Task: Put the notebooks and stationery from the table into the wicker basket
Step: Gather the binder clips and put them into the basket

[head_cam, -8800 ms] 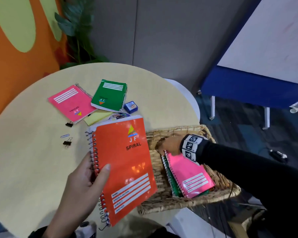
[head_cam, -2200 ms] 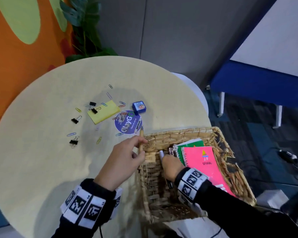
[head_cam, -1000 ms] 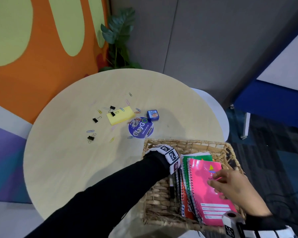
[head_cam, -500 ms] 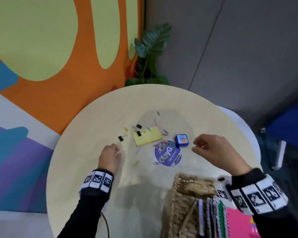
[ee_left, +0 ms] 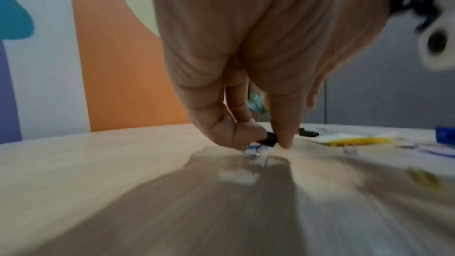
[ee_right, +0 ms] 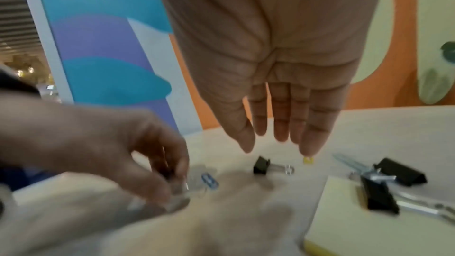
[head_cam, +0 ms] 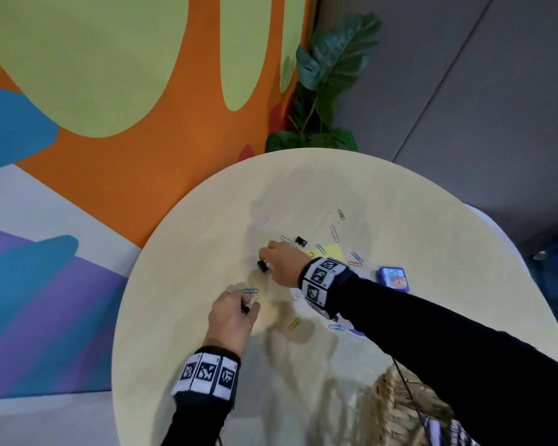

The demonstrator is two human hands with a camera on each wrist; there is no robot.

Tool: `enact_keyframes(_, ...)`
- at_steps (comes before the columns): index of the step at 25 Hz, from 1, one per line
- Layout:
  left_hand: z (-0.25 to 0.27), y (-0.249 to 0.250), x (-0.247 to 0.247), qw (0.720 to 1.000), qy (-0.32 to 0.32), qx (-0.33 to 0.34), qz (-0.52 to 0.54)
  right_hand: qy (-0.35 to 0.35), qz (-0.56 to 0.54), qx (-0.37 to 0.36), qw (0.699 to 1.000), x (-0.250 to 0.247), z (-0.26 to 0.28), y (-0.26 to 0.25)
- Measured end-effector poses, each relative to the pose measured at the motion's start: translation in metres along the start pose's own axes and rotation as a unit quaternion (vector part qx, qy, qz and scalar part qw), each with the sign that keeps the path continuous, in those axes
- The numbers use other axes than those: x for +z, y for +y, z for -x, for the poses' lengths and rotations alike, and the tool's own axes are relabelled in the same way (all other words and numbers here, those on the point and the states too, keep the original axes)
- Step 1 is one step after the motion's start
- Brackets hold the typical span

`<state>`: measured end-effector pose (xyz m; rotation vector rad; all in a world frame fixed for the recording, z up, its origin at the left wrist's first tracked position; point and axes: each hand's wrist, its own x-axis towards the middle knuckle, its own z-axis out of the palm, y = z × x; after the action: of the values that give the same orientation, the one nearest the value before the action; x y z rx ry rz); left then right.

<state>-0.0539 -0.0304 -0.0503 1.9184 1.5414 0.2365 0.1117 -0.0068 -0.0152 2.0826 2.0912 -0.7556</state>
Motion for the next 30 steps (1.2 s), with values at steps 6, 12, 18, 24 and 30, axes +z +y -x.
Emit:
enact_keyframes(6, 0.043, -0.012, -0.028, 0.996, 0.021, 0.066, 0.052, -0.01, 0.074, -0.037, 0.997, 0.018, -0.028, -0.007)
enact_keyframes(12, 0.082, -0.01, -0.022, 0.99, -0.062, 0.094, 0.084, 0.048, -0.007, 0.004, 0.999, -0.025, 0.02, -0.012)
enact_keyframes(18, 0.107, 0.027, -0.014, 0.976, -0.124, 0.169, 0.058, 0.173, -0.137, 0.028, 0.975, -0.058, 0.209, -0.004)
enact_keyframes(24, 0.14, 0.078, -0.023, 0.953, -0.139, 0.243, 0.114, 0.09, -0.181, 0.198, 0.959, 0.048, 0.306, 0.008)
enact_keyframes(30, 0.177, 0.102, -0.04, 0.94, -0.161, 0.271, 0.127, 0.039, -0.14, 0.281, 0.949, 0.114, 0.271, 0.013)
